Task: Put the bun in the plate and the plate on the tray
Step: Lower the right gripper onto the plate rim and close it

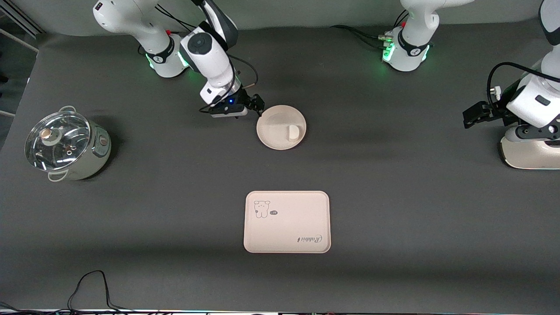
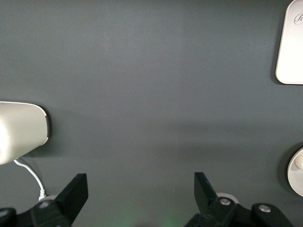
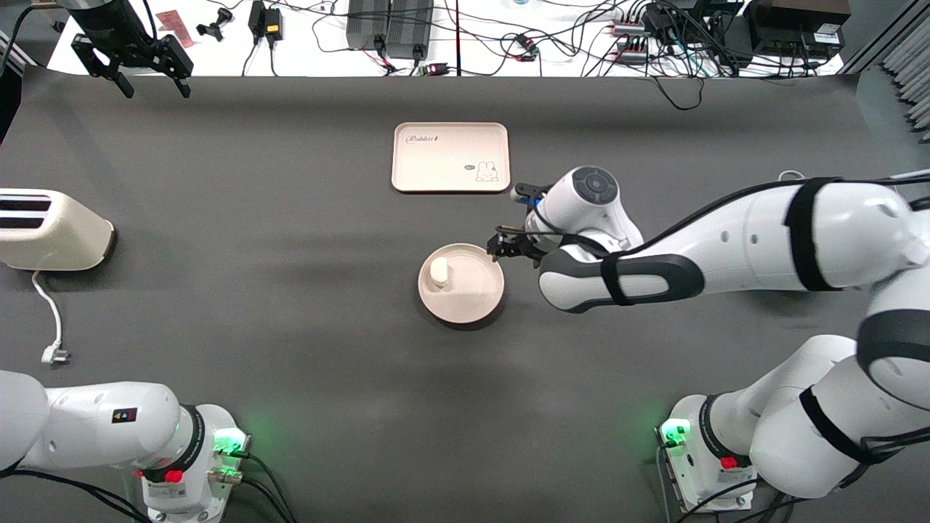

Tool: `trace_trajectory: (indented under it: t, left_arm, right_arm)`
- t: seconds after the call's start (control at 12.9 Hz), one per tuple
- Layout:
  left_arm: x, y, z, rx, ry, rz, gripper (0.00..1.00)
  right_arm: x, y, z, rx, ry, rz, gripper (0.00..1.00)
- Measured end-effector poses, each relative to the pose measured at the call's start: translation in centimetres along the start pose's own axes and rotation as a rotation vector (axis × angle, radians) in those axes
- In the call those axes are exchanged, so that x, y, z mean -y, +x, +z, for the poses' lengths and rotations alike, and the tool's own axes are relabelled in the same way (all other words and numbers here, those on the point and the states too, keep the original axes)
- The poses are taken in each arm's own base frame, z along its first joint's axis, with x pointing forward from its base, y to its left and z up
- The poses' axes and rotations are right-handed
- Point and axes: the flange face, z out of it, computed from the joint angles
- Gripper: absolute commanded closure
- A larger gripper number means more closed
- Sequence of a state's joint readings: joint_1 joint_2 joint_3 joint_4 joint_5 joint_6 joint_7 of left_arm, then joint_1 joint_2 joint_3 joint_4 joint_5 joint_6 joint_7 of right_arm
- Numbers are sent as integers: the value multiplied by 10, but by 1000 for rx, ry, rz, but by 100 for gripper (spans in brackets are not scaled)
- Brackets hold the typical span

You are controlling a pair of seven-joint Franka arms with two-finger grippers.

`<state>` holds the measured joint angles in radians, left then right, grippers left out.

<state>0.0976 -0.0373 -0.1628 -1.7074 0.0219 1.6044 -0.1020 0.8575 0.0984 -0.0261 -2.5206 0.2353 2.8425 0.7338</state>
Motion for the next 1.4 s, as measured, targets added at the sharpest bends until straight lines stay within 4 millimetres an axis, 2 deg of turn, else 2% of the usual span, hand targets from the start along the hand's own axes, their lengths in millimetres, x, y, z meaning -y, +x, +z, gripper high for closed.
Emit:
trace_trajectory:
  t: [0.39,0.54,0.78,0.93,1.24,1.4]
  left_arm:
    - [-1,0,-1,-2,-1,3,0]
    - [-2,0,-1,-3,0,5,0]
    - [-2,0,-1,-3,0,6,0]
    - [-3,0,-1,-3,0,6,0]
    - [-3,0,-1,-2,0,7,0]
    - [-3,0,0,-1,0,8,0]
  right_arm:
    - [-12,-20,69,-6,-30,11,0]
    - [-11,-25,80,-1,-36,8,0]
    - [-6,-22,81,-3,-30,8,1]
    - [-4,-20,83,-4,-29,7,15]
    - [1,-19,85,-4,-24,4,58]
    - [5,-18,83,-7,-18,4,75]
